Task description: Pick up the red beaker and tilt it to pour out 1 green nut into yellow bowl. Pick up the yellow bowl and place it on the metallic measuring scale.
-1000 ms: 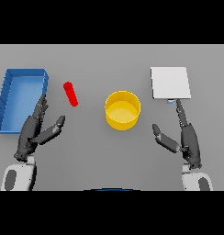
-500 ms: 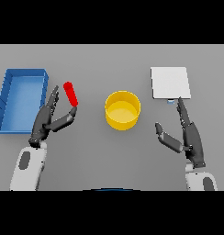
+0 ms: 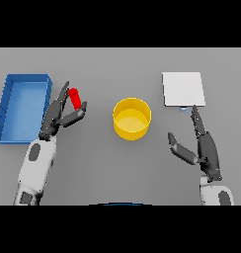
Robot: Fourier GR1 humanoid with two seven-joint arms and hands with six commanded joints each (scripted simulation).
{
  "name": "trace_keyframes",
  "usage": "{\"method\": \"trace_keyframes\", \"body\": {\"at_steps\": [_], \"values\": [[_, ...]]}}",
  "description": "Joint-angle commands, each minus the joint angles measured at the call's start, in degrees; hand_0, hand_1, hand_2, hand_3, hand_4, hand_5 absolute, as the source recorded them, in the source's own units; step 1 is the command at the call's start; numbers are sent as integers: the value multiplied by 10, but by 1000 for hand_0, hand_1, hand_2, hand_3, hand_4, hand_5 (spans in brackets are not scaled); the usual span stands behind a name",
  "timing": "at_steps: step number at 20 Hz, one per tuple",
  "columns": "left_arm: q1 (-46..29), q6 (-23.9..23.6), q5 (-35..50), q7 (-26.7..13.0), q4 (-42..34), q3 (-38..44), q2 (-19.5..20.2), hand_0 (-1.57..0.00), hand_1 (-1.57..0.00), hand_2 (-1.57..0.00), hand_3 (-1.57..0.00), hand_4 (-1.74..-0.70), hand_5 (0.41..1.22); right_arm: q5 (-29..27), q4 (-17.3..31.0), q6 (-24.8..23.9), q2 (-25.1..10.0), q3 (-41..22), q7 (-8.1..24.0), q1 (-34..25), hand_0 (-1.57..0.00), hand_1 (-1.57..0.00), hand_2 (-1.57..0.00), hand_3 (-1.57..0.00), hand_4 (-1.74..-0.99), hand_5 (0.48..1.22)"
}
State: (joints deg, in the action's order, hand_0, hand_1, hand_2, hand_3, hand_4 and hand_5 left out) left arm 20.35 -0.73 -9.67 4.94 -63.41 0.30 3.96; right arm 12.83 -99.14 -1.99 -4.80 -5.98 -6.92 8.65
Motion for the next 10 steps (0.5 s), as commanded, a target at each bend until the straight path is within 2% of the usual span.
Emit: {"method": "trace_keyframes", "body": {"at_steps": [1, 8, 10], "values": [[5, 1, 1, 3, 2, 0, -2, 1, 1, 1, 1, -1298, 689, 1, 2, -1, 4, -2, 9, -3, 1, 1, 1, 1, -1270, 642], [69, -2, -5, 4, 78, 12, 0, 1, 1, 1, 1, -1289, 683, -6, -1, -1, 4, 2, 12, -3, 1, 1, 1, 1, -1265, 638], [77, 0, 2, 28, 102, 22, -3, 1, 1, 1, 1, -1309, 688, -12, -7, 2, -1, 7, 18, -2, 1, 1, 1, 1, -1269, 640]]}}
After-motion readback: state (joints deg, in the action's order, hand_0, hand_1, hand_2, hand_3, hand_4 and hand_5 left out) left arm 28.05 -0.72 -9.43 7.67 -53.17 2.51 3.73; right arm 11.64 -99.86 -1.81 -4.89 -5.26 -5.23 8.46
